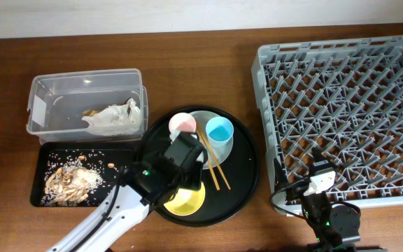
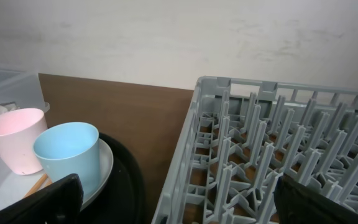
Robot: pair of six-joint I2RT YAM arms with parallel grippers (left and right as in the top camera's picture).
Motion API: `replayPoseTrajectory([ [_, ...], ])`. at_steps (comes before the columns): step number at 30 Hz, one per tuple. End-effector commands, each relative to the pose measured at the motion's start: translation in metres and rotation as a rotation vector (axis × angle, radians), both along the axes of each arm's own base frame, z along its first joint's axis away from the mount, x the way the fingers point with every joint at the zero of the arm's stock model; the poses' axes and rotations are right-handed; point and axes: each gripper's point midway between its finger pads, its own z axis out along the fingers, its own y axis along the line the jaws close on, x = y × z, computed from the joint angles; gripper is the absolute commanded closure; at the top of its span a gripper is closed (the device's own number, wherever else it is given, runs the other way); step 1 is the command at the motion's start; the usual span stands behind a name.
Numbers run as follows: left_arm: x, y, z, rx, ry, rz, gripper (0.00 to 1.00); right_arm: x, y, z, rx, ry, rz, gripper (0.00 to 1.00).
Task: Sort waste into correct bins and load items into the dishwasher rack
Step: 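Place the empty yellow bowl back on the round tray and release, then grasp the pink cup rim with the left gripper and lift it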
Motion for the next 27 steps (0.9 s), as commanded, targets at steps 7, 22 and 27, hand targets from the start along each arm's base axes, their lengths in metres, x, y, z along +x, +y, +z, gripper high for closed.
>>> replayPoseTrajectory([
  [7, 0.077, 0.063, 0.027, -0.027, -0.167, 0.292, 0.59, 0.0, 0.001, -0.003, 0.005, 0.004, 0.004, 0.01],
  [22, 0.124, 0.057, -0.031, -0.079, -0.093, 0.315, 0.71, 0.0, 0.001, -0.003, 0.005, 0.005, 0.004, 0.01],
  [27, 0.125, 0.052, -0.031, -0.1, -0.092, 0.304, 0.71, 0.0, 0.001, -0.003, 0.005, 0.005, 0.005, 0.01],
])
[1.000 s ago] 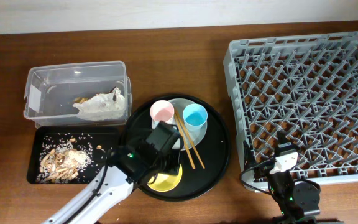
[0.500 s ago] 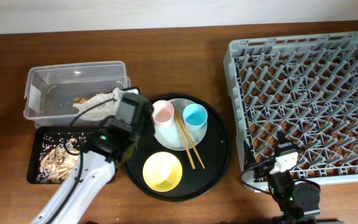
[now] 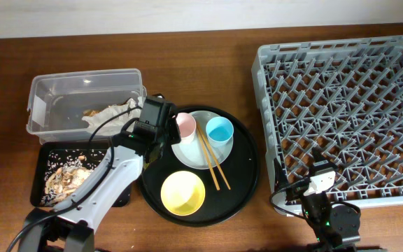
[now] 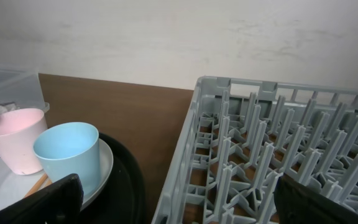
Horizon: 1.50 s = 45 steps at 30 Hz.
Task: Sort waste into correct bins and load items into the dishwasher rack
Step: 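Grasp the pink cup rim with the left gripper and lift it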
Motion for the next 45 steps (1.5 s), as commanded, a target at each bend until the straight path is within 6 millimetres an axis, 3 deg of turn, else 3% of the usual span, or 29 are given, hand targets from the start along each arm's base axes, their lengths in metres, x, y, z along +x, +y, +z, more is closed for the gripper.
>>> replayPoseTrajectory([
  [1, 0.004, -0.006, 0.004, -0.027, -0.002, -0.019, 0.71, 0.0, 0.001, -0.003, 0.005, 0.005, 0.005, 0.01],
  [7, 0.003, -0.007, -0.017, -0.015, 0.048, -0.023, 0.72, 0.0, 0.001, -0.003, 0.005, 0.005, 0.004, 0.01],
  [10, 0.003, -0.008, -0.019, -0.016, 0.053, -0.025, 0.79, 0.0, 0.001, -0.003, 0.005, 0.005, 0.005, 0.01],
  [13, 0.005, -0.008, -0.013, -0.022, 0.037, -0.022, 0.85, 0.0, 0.001, -0.003, 0.005, 0.005, 0.004, 0.01],
  [16, 0.009, -0.007, -0.002, -0.032, 0.011, -0.018, 0.98, 0.0, 0.001, -0.003, 0.005, 0.004, 0.005, 0.01],
  [22, 0.016, -0.01, 0.018, -0.051, -0.037, -0.019, 0.99, 0.0, 0.001, -0.003, 0.005, 0.005, 0.005, 0.01],
  [24, 0.018, -0.011, 0.034, -0.063, -0.068, -0.02, 1.0, 0.0, 0.001, -0.003, 0.005, 0.005, 0.004, 0.01],
  [29, 0.02, -0.014, 0.095, -0.114, -0.171, -0.03, 0.99, 0.0, 0.001, -0.003, 0.005, 0.005, 0.004, 0.01],
  [36, -0.001, -0.023, 0.182, -0.35, -0.195, -0.156, 1.0, 0.0, 0.001, -0.003, 0.005, 0.005, 0.004, 0.01],
  [45, -0.035, -0.014, 0.243, -0.836, -0.139, -0.449, 1.0, 0.0, 0.001, -0.003, 0.005, 0.005, 0.005, 0.01],
])
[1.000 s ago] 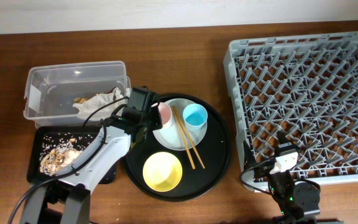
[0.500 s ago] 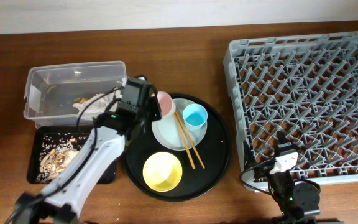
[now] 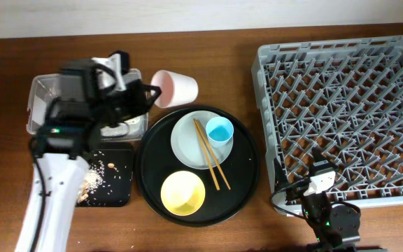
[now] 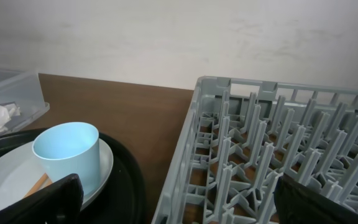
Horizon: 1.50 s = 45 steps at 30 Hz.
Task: Sort waste into correct bins and load items into the dishwasher rack
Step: 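Grasp the pink cup rim with the left gripper and lift it, then hold the pink cup up and bring the right gripper to grasp it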
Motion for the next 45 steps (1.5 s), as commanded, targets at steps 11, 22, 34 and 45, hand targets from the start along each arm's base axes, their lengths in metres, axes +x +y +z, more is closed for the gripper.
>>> replayPoseTrajectory([
  [11, -0.052, -0.02, 0.059, -0.313, -0.097, -0.398, 1.0, 0.003, -0.016, 0.023, -0.122, -0.124, -0.098, 0.01],
  [22, -0.058, -0.022, 0.061, -0.337, -0.093, -0.427, 1.0, -0.018, 0.034, 0.06, 0.219, -0.125, 0.219, 0.01],
  [34, -0.071, -0.026, 0.071, -0.405, -0.085, -0.504, 0.99, -0.065, 0.064, 0.205, 0.275, 0.096, 0.423, 0.01],
  [45, -0.088, -0.029, 0.084, -0.482, -0.087, -0.599, 0.99, -0.087, 0.137, 0.263, 0.327, 0.323, 1.146, 0.01],
])
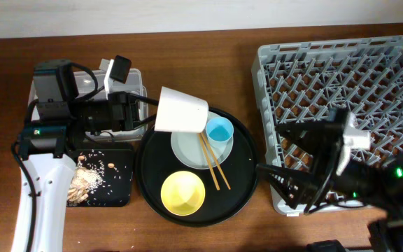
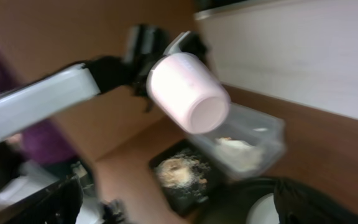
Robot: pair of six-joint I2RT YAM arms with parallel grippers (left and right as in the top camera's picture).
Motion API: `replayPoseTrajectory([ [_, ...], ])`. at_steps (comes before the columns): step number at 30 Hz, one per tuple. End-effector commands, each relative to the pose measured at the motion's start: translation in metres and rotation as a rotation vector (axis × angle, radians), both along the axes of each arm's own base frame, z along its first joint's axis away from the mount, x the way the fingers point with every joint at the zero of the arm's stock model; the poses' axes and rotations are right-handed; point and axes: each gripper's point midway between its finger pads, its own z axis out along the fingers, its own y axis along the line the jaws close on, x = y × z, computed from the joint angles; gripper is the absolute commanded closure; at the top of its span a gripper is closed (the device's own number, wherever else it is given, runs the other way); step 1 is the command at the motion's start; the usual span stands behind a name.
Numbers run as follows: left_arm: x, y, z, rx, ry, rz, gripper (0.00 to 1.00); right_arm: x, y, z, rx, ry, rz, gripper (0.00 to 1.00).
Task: Sort waste into correct bins and load items into the dishwasher rack
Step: 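Hold the pink cup up and bring the right gripper to grasp it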
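My left gripper [image 1: 147, 113] is shut on a pale pink cup [image 1: 182, 112], held on its side high over the back left of the round black tray [image 1: 243, 183]. The right wrist view shows the cup [image 2: 188, 92] with its base facing the camera. On the tray a white plate [image 1: 189, 147] carries a blue cup [image 1: 220, 130] and chopsticks [image 1: 213, 163], with a yellow bowl [image 1: 182, 192] in front. My right gripper [image 1: 271, 150] is raised between tray and grey dishwasher rack [image 1: 348, 84], pointing left, open and empty; its image [image 2: 179, 202] is blurred.
A clear plastic bin [image 1: 89, 84] with crumpled paper sits at the back left, partly hidden by my left arm. A black rectangular tray [image 1: 96, 178] of food scraps lies in front of it. The rack fills the table's right side.
The pink cup, held beside the clear bin, now hangs farther right and higher, over the tray's back edge. My right arm has risen from the table's front edge and now points left.
My left gripper was over the tray while the pink cup stood on the plate. Then it was at the cup. Then it held the cup lifted beside the clear bin, and now over the tray. My right arm stayed low by the rack until now.
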Motion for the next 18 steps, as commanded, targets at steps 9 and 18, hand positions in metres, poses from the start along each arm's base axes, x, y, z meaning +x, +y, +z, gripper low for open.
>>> replayPoseTrajectory([
  [9, -0.016, -0.022, 0.013, -0.012, -0.096, -0.096, 1.0, 0.027, 0.022, -0.03, 0.052, 0.245, 0.278, 0.07],
  [18, -0.025, -0.058, 0.009, 0.034, -0.165, -0.149, 1.0, 0.034, 0.033, -0.036, 0.037, 0.247, 0.289, 0.08],
])
